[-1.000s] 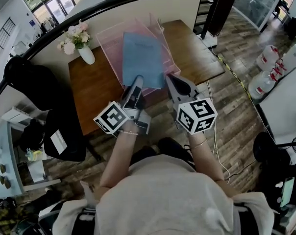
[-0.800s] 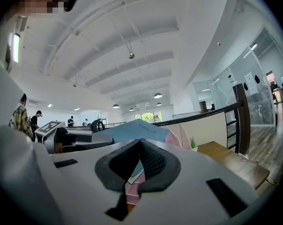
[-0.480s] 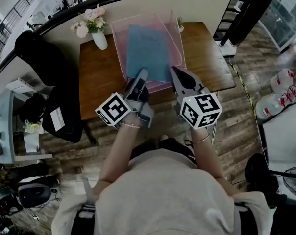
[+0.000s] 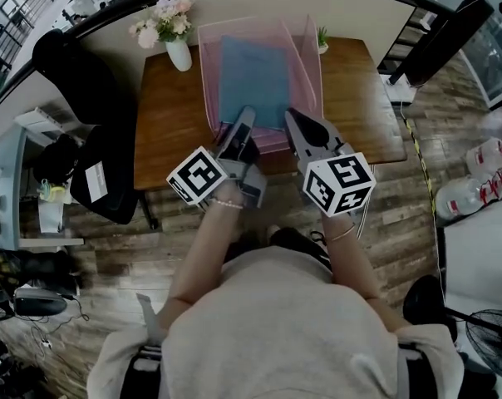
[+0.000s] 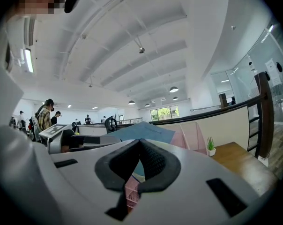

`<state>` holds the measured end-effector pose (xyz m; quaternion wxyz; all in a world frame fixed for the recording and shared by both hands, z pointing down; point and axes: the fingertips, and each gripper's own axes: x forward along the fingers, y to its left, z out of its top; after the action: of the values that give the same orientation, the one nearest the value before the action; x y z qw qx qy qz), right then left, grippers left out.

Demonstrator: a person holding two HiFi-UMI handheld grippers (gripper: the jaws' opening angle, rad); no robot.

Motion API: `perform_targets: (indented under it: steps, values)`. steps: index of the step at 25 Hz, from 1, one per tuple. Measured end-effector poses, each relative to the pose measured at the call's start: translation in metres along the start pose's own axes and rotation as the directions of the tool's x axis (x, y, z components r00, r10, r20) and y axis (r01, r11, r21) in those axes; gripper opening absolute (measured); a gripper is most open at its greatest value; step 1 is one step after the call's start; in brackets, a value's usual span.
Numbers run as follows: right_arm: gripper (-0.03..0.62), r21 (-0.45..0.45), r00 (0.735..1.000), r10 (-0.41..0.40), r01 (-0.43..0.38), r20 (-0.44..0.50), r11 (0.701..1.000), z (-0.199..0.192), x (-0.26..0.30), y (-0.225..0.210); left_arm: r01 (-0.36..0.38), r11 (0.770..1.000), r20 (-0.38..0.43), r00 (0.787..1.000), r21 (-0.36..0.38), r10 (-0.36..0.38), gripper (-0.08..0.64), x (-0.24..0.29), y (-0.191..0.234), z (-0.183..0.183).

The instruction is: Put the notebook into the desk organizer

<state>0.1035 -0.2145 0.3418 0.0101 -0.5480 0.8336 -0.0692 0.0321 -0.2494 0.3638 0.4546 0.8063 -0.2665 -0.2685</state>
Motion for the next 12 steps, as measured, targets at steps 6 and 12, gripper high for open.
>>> perform_targets:
  steps: [6,12]
  values:
    - [0.009,0.001,0.999,0.041,-0.041,-0.032,0.999,-0.01,0.012,-0.003,-0.047,0.998,0.038,0.998,-0.033,0.049,0.08,0.003,0.015,-0.003]
    - [0.009,0.002,0.996,0.076,-0.076,-0.053,0.997,-0.016,0.018,-0.006,-0.037,0.996,0.079,0.996,-0.076,0.043,0.08,0.011,0.018,-0.003]
